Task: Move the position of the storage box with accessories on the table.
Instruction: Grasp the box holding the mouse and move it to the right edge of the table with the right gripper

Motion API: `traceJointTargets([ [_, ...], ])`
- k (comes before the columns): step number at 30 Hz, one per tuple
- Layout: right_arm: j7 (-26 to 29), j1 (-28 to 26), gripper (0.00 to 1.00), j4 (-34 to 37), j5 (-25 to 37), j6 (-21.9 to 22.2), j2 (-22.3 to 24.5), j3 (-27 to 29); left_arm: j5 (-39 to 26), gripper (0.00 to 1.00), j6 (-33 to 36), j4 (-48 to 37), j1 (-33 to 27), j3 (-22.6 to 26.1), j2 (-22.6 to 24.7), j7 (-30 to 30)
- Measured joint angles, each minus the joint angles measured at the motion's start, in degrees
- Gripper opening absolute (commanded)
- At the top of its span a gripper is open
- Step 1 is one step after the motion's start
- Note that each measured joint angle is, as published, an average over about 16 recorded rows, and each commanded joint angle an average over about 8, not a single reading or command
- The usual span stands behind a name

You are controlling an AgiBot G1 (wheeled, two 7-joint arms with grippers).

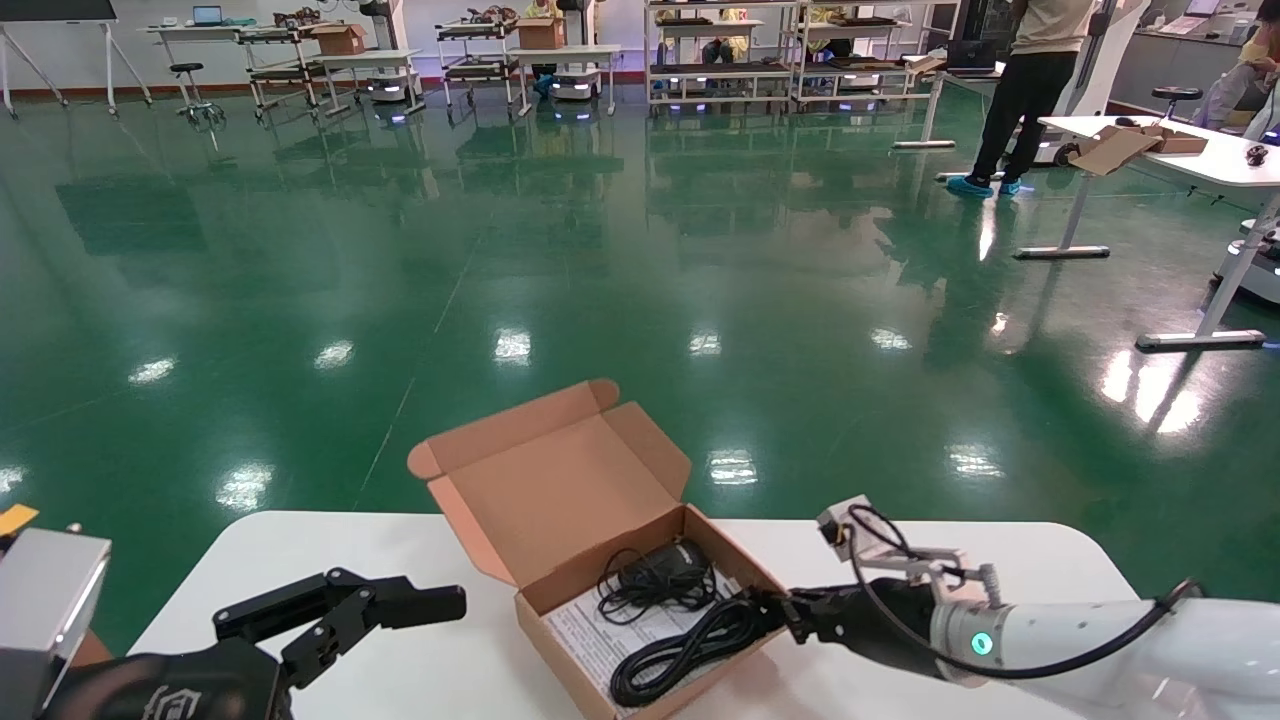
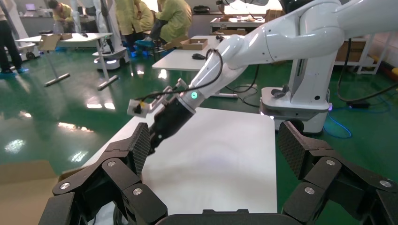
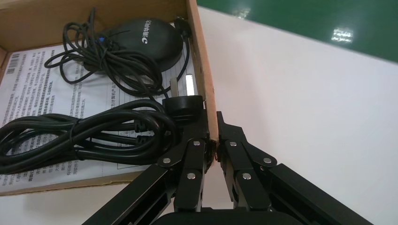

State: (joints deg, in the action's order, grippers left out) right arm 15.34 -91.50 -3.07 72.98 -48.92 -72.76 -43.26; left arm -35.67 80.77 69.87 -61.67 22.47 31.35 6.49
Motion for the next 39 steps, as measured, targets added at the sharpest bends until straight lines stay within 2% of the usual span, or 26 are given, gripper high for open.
traceJointTargets([
  [8, -1.25, -3.92, 0.00, -0.12, -0.20, -6.77, 4.05, 0.12, 0.00, 1.00, 0.00, 0.00, 0.00, 0.00, 0.00, 0.00],
  [20, -2.01, -12.65, 0.00, -0.71, 0.57, -23.09, 12.70, -0.50, 0.00, 1.00, 0.00, 0.00, 0.00, 0.00, 0.00, 0.00],
  [25, -2.26, -16.35, 0.00, -0.51, 1.34, -28.41, 16.16, -1.03, 0.00, 1.00, 0.00, 0.00, 0.00, 0.00, 0.00, 0.00],
  [31, -2.88, -19.94, 0.00, 0.14, 2.42, -31.23, 19.75, -1.72, 0.00, 1.00, 0.00, 0.00, 0.00, 0.00, 0.00, 0.00],
  [39, -4.18, -22.91, 0.00, 1.39, 3.86, -30.89, 24.07, -2.62, 0.00, 1.00, 0.00, 0.00, 0.00, 0.00, 0.00, 0.00],
])
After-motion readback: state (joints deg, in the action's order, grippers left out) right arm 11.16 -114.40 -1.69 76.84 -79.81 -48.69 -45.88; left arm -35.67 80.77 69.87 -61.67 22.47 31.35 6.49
